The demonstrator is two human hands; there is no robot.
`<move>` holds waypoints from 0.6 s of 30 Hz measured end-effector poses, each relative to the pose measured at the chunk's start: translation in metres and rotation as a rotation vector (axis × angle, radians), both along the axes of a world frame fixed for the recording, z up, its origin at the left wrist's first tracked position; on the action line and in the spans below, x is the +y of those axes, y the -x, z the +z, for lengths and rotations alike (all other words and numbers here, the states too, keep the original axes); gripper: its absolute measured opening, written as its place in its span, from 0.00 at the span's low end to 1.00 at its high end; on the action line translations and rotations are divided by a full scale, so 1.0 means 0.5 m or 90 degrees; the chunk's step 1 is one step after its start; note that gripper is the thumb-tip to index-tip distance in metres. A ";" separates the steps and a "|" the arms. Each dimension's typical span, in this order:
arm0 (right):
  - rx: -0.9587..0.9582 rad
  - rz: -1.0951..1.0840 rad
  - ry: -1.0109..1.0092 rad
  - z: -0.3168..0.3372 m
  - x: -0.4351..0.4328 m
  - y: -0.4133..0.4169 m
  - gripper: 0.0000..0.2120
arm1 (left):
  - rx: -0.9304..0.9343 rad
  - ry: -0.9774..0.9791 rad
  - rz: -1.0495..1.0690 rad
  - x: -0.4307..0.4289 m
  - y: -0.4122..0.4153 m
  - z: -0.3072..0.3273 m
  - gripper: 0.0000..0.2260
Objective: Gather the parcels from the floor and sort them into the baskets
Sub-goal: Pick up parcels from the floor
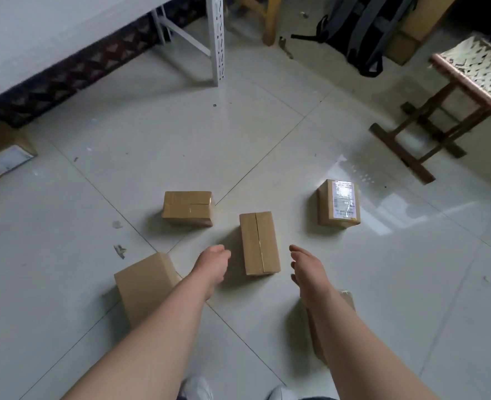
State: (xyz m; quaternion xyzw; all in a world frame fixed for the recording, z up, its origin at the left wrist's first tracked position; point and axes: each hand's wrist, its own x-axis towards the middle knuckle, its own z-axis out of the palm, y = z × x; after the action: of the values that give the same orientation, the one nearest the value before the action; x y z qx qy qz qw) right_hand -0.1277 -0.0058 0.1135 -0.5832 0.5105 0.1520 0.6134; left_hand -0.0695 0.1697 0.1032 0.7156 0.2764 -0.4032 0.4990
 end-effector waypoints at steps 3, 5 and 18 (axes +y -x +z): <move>0.019 -0.002 0.003 -0.123 -0.006 -0.028 0.19 | -0.010 0.017 -0.035 -0.027 -0.019 -0.115 0.23; 0.046 0.021 0.011 -0.189 -0.011 -0.045 0.13 | -0.021 0.033 -0.059 -0.046 -0.029 -0.178 0.24; 0.002 0.067 -0.139 -0.302 0.023 -0.120 0.14 | -0.015 0.058 0.020 -0.013 -0.051 -0.355 0.57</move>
State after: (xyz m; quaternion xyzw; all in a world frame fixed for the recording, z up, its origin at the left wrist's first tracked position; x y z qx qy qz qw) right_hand -0.0679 0.0058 -0.0373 -0.5386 0.4605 0.2397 0.6636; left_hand -0.0441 0.1633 -0.0742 0.6926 0.2633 -0.3985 0.5405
